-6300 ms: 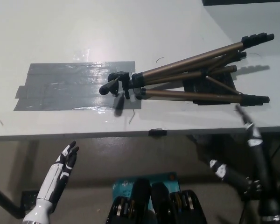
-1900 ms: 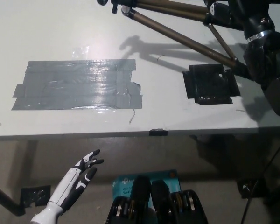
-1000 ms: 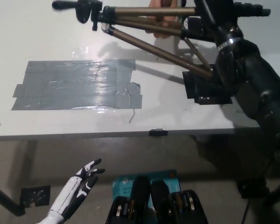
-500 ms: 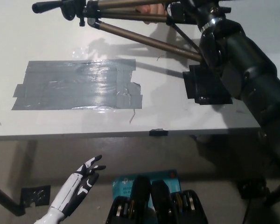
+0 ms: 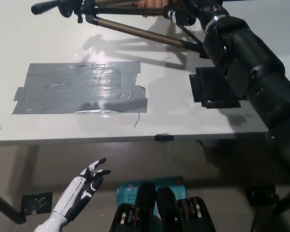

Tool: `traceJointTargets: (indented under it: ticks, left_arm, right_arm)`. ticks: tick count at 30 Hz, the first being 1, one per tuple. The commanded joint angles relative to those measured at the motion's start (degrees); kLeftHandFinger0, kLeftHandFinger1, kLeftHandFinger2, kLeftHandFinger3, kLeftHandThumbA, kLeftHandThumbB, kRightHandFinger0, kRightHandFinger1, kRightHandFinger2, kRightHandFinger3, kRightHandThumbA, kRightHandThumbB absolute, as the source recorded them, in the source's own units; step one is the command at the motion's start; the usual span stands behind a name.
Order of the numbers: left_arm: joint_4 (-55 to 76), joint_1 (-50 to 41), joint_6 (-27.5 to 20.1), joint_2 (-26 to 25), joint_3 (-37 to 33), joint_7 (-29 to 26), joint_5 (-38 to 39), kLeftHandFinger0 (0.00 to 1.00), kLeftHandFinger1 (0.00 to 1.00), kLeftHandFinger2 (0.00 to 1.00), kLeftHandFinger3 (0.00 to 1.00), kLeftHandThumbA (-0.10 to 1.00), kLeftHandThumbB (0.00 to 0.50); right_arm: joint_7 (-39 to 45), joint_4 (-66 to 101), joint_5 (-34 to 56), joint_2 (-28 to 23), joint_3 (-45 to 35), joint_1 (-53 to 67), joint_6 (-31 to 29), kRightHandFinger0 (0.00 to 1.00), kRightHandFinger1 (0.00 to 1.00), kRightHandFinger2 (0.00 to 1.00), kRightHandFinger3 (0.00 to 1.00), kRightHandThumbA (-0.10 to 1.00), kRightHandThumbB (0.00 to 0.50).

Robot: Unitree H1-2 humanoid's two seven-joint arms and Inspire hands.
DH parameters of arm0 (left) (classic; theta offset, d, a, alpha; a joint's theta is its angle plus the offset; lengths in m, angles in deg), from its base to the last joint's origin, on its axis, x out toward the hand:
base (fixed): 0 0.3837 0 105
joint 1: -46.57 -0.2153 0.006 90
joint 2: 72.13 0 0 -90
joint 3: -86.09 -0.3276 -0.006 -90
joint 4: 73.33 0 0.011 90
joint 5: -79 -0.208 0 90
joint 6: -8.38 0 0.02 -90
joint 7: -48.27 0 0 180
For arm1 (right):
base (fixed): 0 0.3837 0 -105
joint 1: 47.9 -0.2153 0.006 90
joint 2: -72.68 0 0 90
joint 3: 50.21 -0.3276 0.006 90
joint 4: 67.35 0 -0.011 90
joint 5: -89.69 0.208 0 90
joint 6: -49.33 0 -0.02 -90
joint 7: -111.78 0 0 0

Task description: A tripod is kept on the middle of the desk infront of the robot and the robot grabs one of its legs to pick it up and hands it to a person

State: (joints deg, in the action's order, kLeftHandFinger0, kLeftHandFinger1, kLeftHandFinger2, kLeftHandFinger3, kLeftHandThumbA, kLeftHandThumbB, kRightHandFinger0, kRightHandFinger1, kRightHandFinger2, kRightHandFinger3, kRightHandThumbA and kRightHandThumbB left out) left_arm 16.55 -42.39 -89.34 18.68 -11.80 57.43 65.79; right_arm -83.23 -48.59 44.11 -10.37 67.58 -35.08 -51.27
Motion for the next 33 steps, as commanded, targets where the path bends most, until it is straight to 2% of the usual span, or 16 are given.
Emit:
traceJointTargets:
  ticks: [1,2,3,5,7,10,13,15,18,22,24,27,29,30,31,33]
  left_arm:
    - [1.5,0.9,-1.0,-1.2,-0.1,0.7,0.0,0.89,0.86,0.79,0.94,1.0,0.186]
    - [1.5,1.0,-1.0,-1.3,0.0,0.8,0.0,0.88,0.86,0.79,0.94,1.0,0.185]
    - [1.7,1.1,-0.8,-1.4,-0.1,0.9,-0.3,0.88,0.86,0.78,0.94,1.0,0.182]
    - [1.4,1.1,-1.0,-1.3,-0.2,0.9,0.0,0.87,0.86,0.79,0.95,1.0,0.165]
    - [0.9,1.2,-2.1,-1.3,-0.2,0.9,0.4,0.86,0.85,0.79,0.95,1.0,0.147]
    - [0.5,1.3,-2.2,-1.1,-0.2,0.7,0.3,0.86,0.84,0.79,0.94,1.0,0.152]
    - [0.1,2.1,-2.6,-0.6,-0.4,0.3,-0.2,0.85,0.83,0.78,0.94,1.0,0.157]
    - [0.2,2.5,-2.2,-0.5,-0.4,0.2,-0.5,0.86,0.83,0.78,0.93,1.0,0.171]
    - [0.1,3.4,-1.9,-0.4,-0.1,0.2,-0.2,0.88,0.84,0.78,0.93,1.0,0.167]
    - [-0.7,4.8,-2.2,-0.6,0.1,0.4,0.2,0.86,0.86,0.81,0.96,1.0,0.162]
    - [-1.0,5.2,-2.0,-0.6,0.0,0.5,0.2,0.86,0.87,0.83,0.97,1.0,0.159]
    - [-2.0,6.2,-2.2,-0.4,0.0,0.5,0.4,0.87,0.89,0.86,0.98,1.0,0.17]
    - [-2.5,6.8,-2.5,-0.2,0.0,0.4,0.5,0.87,0.89,0.87,0.99,1.0,0.161]
    - [-2.8,7.2,-2.6,-0.2,0.1,0.3,0.4,0.87,0.89,0.87,1.0,1.0,0.156]
    - [-3.0,7.6,-2.3,-0.1,0.1,0.2,0.4,0.88,0.91,0.89,1.0,1.0,0.163]
    - [-3.5,8.1,-2.2,0.3,0.3,-0.2,0.5,0.9,0.93,0.9,1.0,1.0,0.151]
  right_arm:
    - [40.9,20.6,19.0,-5.0,-7.0,-4.5,12.9,1.0,1.0,1.0,1.0,0.8,0.5]
    - [42.6,21.9,19.9,-5.3,-7.3,-4.3,13.7,1.0,1.0,1.0,1.0,0.8,0.5]
    - [49.2,26.3,24.4,-6.3,-8.6,-4.2,18.7,1.0,1.0,1.0,1.0,0.77,0.5]
    - [55.4,30.4,31.3,-7.1,-11.2,-3.9,24.3,1.0,1.0,1.0,1.0,0.69,0.5]
    - [59.6,36.7,37.1,-9.3,-12.5,-3.6,28.4,1.0,1.0,1.0,1.0,0.75,0.5]
    - [59.7,43.6,41.6,-11.2,-15.1,-3.4,32.4,1.0,1.0,1.0,1.0,0.85,0.5]
    - [55.4,51.6,46.7,-12.9,-19.8,-2.9,32.2,1.0,1.0,1.0,1.0,0.89,0.5]
    - [52.8,58.9,46.9,-15.1,-20.6,-2.3,31.4,1.0,1.0,1.0,1.0,1.0,0.5]
    - [49.2,74.5,45.4,-19.0,-21.6,1.2,32.4,1.0,1.0,1.0,1.0,1.0,0.5]
    - [42.8,101.8,47.5,-26.1,-25.5,18.4,33.0,1.0,1.0,1.0,1.0,1.0,0.497]
    - [40.4,107.9,49.5,-27.0,-27.7,24.9,34.2,1.0,1.0,1.0,1.0,1.0,0.5]
    - [36.4,116.6,51.4,-27.8,-29.9,35.4,34.8,1.0,1.0,1.0,1.0,1.0,0.459]
    - [32.8,122.9,51.9,-27.3,-31.3,45.2,36.3,1.0,1.0,1.0,1.0,1.0,0.493]
    - [31.3,124.0,52.2,-26.6,-31.4,47.8,35.5,1.0,1.0,1.0,1.0,1.0,0.499]
    - [29.4,124.8,52.4,-26.0,-31.0,51.8,32.9,1.0,1.0,1.0,1.0,1.0,0.478]
    - [27.2,125.1,52.7,-24.8,-30.3,56.9,29.9,1.0,1.0,1.0,1.0,1.0,0.492]
